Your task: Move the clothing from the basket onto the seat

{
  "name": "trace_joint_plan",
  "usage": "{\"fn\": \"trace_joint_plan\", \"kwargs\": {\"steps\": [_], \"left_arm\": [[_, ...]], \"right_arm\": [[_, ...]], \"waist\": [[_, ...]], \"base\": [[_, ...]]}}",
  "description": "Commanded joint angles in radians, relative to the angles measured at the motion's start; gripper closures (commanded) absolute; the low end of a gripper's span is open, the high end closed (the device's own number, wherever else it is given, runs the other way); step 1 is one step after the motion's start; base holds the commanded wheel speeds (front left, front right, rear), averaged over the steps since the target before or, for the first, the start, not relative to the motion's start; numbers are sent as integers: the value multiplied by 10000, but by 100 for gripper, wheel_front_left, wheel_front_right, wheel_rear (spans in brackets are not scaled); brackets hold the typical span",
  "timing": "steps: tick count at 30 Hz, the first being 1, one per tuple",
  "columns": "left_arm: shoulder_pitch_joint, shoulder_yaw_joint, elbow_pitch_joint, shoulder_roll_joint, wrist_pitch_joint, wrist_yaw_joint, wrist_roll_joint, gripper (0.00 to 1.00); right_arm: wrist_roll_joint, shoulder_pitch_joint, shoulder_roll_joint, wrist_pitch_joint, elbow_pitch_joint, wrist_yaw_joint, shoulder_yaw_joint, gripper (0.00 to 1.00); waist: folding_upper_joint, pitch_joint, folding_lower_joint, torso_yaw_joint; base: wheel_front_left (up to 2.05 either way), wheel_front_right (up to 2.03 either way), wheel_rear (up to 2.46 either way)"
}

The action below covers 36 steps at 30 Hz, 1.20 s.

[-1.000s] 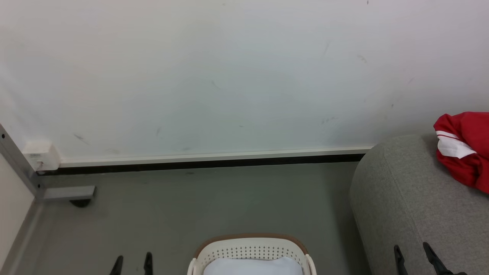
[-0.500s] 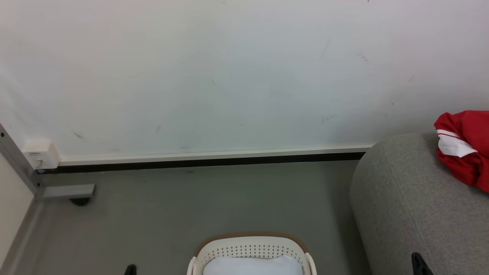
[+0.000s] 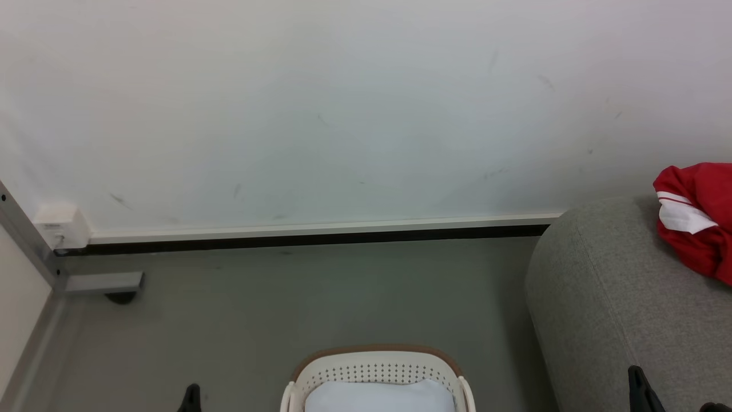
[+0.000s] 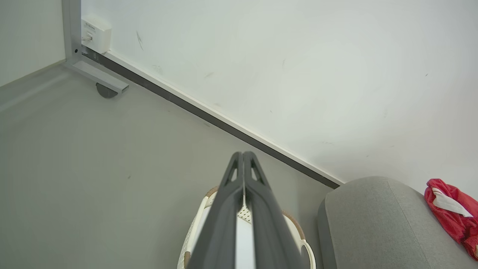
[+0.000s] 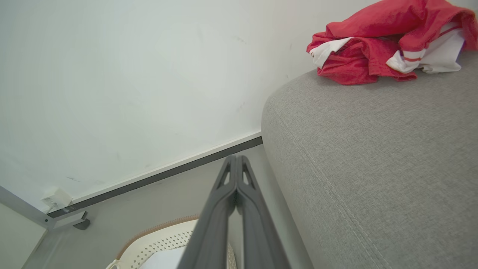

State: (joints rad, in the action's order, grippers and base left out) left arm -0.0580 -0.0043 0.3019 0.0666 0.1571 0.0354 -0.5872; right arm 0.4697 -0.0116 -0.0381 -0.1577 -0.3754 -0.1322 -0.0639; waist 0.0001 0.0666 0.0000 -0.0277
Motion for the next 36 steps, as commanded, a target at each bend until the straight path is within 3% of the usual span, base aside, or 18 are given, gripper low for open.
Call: {"fn": "trace_joint_plan", "kwargs": {"steps": [1,36], "left_arm": [[313,100,-191,23,-93,73,-426,100],[967,602,-389,-56,-1295,482,-4923,100]], "right_arm": [[484,329,-103,82,234,5,-35,100],[5470,773,-137,1288,757,13,-256,100]], "waist": [[-1,-10,0,5],[-1,-248,0,99]], "base": [[0,0,0],[0,0,0]]}}
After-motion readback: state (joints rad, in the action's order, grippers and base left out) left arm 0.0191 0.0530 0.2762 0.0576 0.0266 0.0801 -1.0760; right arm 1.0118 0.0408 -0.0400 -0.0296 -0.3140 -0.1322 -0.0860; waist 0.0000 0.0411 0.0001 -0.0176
